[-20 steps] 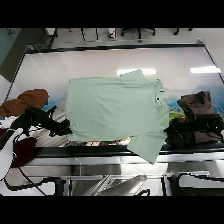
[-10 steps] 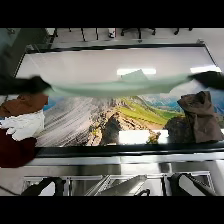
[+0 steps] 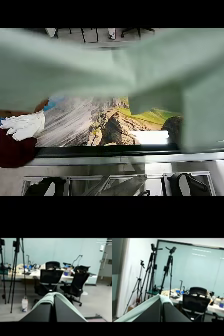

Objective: Fold the shirts.

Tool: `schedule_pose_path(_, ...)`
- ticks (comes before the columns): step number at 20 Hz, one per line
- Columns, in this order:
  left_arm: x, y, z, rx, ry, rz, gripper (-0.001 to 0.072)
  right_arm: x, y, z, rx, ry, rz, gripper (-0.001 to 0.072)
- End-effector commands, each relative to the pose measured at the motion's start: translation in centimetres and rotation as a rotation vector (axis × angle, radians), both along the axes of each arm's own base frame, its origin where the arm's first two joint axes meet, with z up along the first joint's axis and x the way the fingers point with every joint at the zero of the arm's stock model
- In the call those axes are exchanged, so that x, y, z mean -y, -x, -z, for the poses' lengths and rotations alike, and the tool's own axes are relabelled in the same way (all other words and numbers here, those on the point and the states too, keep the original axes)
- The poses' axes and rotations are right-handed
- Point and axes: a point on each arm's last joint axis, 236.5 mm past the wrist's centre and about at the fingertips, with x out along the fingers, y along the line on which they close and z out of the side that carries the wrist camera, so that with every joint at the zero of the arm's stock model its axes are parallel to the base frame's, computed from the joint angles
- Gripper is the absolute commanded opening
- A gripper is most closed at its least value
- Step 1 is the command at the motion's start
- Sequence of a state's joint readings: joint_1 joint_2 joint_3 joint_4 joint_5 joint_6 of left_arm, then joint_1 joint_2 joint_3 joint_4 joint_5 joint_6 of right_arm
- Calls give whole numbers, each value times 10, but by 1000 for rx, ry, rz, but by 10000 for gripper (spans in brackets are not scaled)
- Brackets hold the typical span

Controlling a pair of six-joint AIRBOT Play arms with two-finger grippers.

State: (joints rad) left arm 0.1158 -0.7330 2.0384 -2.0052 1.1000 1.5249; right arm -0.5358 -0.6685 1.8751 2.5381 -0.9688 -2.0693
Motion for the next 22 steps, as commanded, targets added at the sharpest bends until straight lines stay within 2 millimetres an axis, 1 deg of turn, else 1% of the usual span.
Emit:
schedule_pose_path(1, -3, -31, 41, -119, 18, 9, 13, 15, -39, 30, -166, -29, -15, 22)
schedule_pose_path(2, 1, -55, 65, -199, 18, 29, 13, 19, -60, 53, -265, -40, -55, 22)
schedule_pose_path(3, 4, -81, 95, -300, 13, 46, 13, 22, -84, 81, -378, -62, -117, 22)
schedule_pose_path(4, 8, -108, 130, -414, 8, 63, 13, 28, -108, 113, -494, -95, -166, 22)
schedule_pose_path(5, 12, -133, 169, -536, 0, 80, 13, 33, -130, 146, -595, -130, -203, 22)
schedule_pose_path(6, 17, -157, 213, -667, -9, 98, 13, 37, -152, 181, -686, -171, -237, 22)
schedule_pose_path(7, 23, -181, 270, -818, -22, 117, 13, 39, -174, 222, -778, -210, -270, 22)
schedule_pose_path(8, 27, -199, 321, -940, -35, 130, 13, 41, -194, 267, -868, -250, -285, 22)
schedule_pose_path(9, 27, -216, 375, -1058, -42, 131, 13, 45, -215, 322, -969, -297, -274, 22)
schedule_pose_path(10, 23, -232, 424, -1153, -29, 119, 13, 53, -233, 380, -1058, -338, -233, 22)
schedule_pose_path(11, 17, -248, 470, -1226, -15, 98, 13, 64, -251, 436, -1125, -381, -180, 22)
schedule_pose_path(12, 7, -264, 516, -1302, 10, 76, 13, 75, -266, 478, -1172, -435, -131, 22)
schedule_pose_path(13, 2, -275, 554, -1371, 35, 78, 13, 88, -282, 521, -1226, -490, -87, 22)
schedule_pose_path(14, 0, -287, 588, -1440, 67, 103, 13, 97, -298, 552, -1266, -567, -76, 21)
schedule_pose_path(15, 0, -298, 615, -1494, 100, 132, 13, 102, -314, 572, -1283, -640, -90, 21)
schedule_pose_path(16, -1, -311, 638, -1537, 139, 146, 13, 106, -331, 588, -1292, -700, -109, 22)
schedule_pose_path(17, -2, -326, 652, -1555, 162, 159, 13, 110, -346, 598, -1302, -717, -116, 21)
schedule_pose_path(18, -2, -343, 661, -1559, 172, 166, 13, 115, -361, 604, -1302, -732, -117, 21)
schedule_pose_path(19, -4, -360, 663, -1538, 163, 170, 13, 121, -377, 605, -1292, -750, -114, 21)
schedule_pose_path(20, -3, -375, 661, -1514, 160, 173, 13, 127, -390, 602, -1277, -768, -111, 21)
schedule_pose_path(22, -1, -401, 647, -1456, 155, 176, 13, 135, -409, 589, -1240, -763, -106, 21)
